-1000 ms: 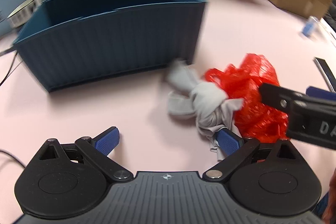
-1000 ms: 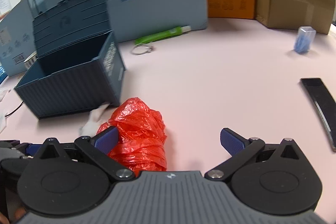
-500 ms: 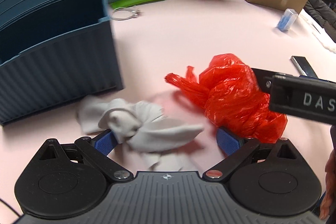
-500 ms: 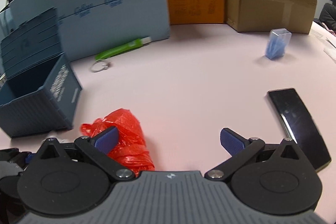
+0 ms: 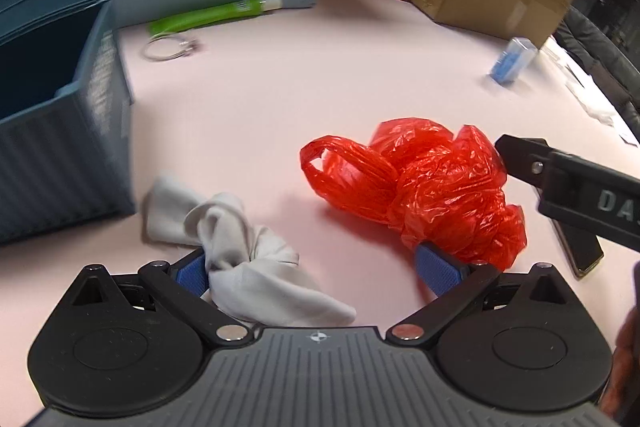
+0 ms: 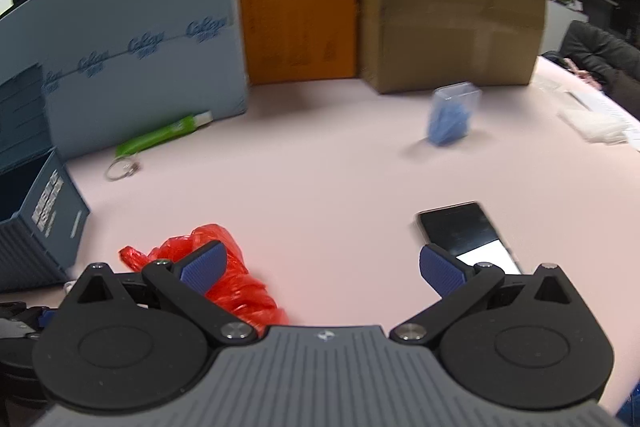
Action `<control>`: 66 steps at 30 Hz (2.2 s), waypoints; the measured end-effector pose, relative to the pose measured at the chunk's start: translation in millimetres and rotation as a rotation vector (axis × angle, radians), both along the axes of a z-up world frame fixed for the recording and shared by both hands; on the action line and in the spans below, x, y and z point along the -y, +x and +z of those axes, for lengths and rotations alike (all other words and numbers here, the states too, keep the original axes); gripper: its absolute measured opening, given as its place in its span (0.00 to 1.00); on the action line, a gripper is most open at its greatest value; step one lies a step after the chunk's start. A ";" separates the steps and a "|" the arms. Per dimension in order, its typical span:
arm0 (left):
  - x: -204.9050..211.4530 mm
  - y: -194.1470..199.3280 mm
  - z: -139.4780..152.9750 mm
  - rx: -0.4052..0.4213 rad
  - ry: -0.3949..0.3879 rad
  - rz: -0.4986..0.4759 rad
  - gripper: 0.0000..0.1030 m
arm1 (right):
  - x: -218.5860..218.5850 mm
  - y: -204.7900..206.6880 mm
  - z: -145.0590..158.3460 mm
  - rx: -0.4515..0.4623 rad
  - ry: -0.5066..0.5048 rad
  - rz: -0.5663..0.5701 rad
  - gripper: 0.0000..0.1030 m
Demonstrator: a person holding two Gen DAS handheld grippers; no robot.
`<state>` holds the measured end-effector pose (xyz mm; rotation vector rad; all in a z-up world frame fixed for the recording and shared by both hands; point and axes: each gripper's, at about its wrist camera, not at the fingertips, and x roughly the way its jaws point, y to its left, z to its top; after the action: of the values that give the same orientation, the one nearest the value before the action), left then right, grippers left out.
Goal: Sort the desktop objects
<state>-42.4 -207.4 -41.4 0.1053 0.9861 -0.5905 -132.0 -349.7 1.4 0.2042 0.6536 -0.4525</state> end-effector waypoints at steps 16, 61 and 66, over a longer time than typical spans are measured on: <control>5.4 14.8 3.1 0.019 -0.024 -0.023 0.99 | -14.9 -21.5 8.1 0.015 -0.026 -0.107 1.00; 24.3 18.3 -13.9 0.189 0.051 -0.061 0.99 | 8.8 105.1 -60.5 -0.151 -0.094 0.151 1.00; 38.6 34.0 -16.1 0.220 0.077 -0.051 0.99 | 3.5 111.7 -60.8 -0.139 -0.163 0.198 1.00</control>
<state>-8.4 -246.0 -57.5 0.2586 0.7944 -0.5743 -20.3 -353.2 -59.4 -0.0466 0.7614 -0.3290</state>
